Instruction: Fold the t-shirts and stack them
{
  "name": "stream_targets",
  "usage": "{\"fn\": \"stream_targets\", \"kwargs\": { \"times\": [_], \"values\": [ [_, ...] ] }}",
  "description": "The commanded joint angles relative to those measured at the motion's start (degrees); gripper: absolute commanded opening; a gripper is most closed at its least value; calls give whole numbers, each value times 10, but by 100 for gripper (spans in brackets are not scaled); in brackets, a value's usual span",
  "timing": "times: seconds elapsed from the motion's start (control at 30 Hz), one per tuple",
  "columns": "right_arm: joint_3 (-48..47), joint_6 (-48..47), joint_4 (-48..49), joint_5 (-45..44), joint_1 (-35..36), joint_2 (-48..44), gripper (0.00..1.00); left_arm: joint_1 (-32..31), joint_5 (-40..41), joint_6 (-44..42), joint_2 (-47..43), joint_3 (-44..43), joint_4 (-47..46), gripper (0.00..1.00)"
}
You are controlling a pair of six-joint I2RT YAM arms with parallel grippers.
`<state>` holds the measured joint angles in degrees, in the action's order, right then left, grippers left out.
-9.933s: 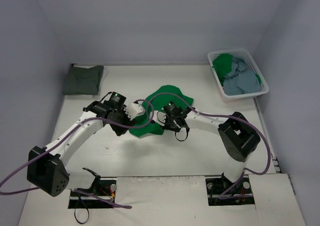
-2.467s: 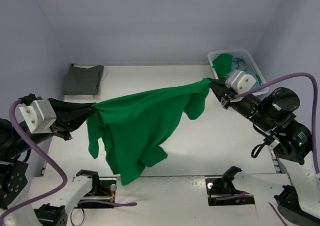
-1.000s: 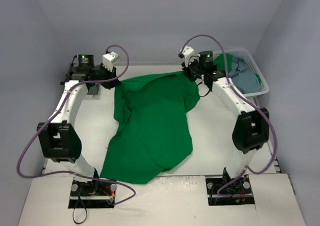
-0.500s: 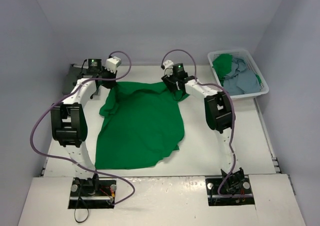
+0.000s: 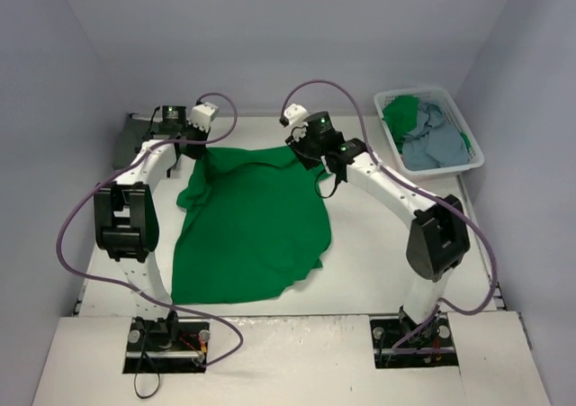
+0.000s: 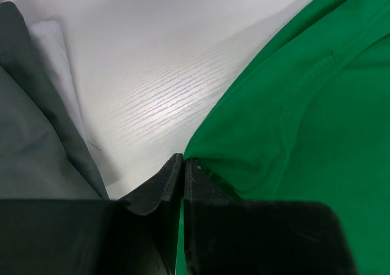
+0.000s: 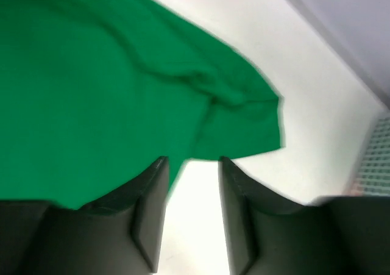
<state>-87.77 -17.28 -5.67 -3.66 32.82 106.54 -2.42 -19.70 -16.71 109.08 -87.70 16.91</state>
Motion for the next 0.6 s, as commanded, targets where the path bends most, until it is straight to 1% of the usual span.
{"fn": "stream_targets", "kwargs": {
  "times": [0.0, 0.03, 0.07, 0.1, 0.13, 0.17, 0.27, 0.33, 0.47, 0.57],
  "values": [
    [21, -13, -89, 102, 36, -56, 31, -2, 12, -5, -28, -12, -18, 0],
    [22, -14, -123, 113, 40, -53, 21, -2, 13, -6, -27, -12, -16, 0],
    [22, -24, -143, 151, 41, -48, 12, -2, 14, -6, -26, -12, -16, 0],
    [22, -37, -167, 174, 49, -34, 5, -2, 16, -5, -26, -12, -14, 0],
    [35, -52, -189, 186, 55, -28, 3, -2, 19, -5, -26, -10, -14, 0],
    [46, -57, -190, 183, 62, -26, 1, -2, 20, -5, -26, -9, -15, 0],
    [79, -89, -200, 173, 95, 3, 0, -2, 23, -6, -25, -7, -11, 0],
    [88, -92, -203, 168, 109, 22, 0, -2, 27, -7, -26, -7, -8, 0],
    [97, -71, -205, 147, 121, 74, 0, -2, 46, -12, -26, -12, 4, 0],
    [107, -64, -209, 125, 131, 91, 0, -2, 59, -15, -26, -17, 14, 0]
  ]
}}
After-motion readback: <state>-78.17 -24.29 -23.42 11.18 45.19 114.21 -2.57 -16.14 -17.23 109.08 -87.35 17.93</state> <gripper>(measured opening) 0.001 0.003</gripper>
